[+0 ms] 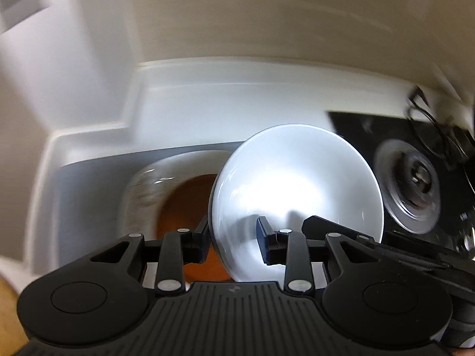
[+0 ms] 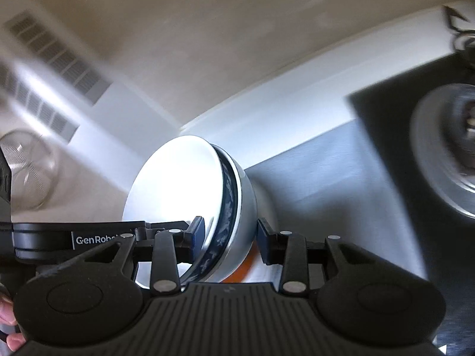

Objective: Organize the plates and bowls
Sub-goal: 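Lift the nested bowls with both grippers and carry them toward the plate stack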

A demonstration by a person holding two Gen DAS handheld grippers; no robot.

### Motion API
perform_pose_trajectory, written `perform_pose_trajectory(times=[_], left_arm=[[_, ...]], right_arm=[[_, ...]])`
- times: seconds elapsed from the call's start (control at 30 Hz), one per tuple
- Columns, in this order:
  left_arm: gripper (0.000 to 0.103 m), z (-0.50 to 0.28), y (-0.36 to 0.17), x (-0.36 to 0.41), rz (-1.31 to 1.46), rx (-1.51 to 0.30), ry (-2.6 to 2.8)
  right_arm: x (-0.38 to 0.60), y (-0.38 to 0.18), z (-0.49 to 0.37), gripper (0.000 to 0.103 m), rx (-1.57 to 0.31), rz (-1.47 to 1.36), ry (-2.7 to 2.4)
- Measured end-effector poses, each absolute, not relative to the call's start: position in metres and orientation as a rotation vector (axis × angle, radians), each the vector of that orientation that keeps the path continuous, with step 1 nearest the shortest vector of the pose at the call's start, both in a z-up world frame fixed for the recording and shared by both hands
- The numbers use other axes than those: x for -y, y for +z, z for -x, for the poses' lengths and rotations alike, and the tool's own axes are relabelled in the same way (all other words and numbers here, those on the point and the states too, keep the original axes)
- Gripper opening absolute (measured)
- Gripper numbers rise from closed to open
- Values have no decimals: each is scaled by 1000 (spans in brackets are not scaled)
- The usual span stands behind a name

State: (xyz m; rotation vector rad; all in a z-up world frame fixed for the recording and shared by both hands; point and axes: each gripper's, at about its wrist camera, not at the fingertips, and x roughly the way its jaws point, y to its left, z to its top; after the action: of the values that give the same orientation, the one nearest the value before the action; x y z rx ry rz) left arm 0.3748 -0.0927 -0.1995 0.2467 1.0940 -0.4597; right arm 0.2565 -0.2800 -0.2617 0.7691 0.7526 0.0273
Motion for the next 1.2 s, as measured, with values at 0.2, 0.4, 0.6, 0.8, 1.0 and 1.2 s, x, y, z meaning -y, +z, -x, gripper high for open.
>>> perform_pose_trajectory(times=[0.2, 0.4, 0.6, 0.8, 1.0, 1.2], left_arm=[[35, -376, -185, 24, -184, -1074, -301], [36, -368, -175, -42, -109, -1091, -145], [36, -353, -157, -99, -56, -1122, -20], [36, -332, -142, -143, 21, -1128, 29], [35, -314, -142, -167, 46, -1127, -1], [35, -311, -178, -177, 80, -1227, -54]], right_arm=[[223, -251, -297, 41, -806, -712, 194], [156, -240, -317, 42, -882, -677, 361], [99, -227, -326, 42, -944, -623, 511], [61, -210, -324, 42, -967, -584, 612], [41, -196, -319, 42, -998, -545, 649], [34, -226, -295, 42, -1096, -514, 620]])
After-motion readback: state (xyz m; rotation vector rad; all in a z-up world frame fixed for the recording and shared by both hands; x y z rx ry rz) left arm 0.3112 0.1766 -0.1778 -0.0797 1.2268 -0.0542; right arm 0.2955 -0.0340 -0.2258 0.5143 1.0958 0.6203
